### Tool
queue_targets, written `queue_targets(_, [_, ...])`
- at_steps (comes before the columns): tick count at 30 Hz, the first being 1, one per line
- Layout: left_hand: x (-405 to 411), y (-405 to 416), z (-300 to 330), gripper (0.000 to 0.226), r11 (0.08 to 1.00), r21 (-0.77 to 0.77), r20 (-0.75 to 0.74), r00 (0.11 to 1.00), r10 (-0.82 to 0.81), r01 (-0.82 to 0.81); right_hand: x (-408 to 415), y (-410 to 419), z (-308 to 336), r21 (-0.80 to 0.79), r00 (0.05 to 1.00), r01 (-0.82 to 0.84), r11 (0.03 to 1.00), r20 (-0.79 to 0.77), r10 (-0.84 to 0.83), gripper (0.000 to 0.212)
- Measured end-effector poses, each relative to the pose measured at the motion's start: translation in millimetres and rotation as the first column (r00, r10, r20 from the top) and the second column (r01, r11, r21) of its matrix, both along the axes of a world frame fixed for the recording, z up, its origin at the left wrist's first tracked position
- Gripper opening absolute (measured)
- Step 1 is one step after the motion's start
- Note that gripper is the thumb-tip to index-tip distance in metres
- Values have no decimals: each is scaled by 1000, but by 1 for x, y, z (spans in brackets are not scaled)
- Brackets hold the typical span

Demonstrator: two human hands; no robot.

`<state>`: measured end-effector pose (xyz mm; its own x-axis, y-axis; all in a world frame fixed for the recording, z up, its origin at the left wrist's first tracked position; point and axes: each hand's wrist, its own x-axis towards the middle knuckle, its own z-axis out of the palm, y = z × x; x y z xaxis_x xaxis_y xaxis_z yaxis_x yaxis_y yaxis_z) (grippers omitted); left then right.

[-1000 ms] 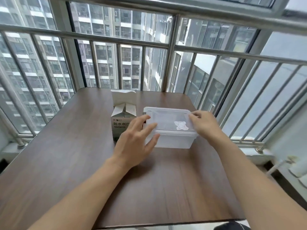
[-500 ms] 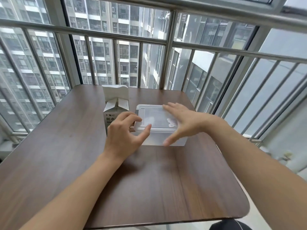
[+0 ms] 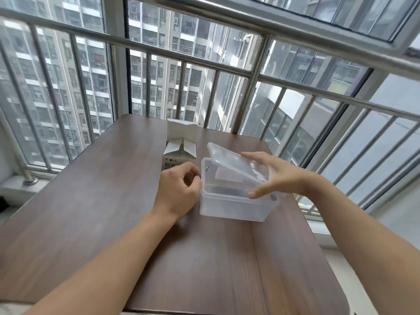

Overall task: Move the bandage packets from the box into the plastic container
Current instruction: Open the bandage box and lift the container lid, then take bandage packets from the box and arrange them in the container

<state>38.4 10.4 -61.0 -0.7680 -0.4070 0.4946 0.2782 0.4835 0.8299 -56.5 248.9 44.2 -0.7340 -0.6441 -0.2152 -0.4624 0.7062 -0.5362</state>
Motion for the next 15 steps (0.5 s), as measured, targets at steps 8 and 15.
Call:
queue_targets(8, [9,-6,11,10,967,-90,-351,916,192,-237,-74,-9,11,-215,922,384,898,40,-385,114])
queue_targets(15, [-8,-40,3,140,986,116,62,992,113,-120,-111,-27,-27,3,928,370,929,-56,-369,127])
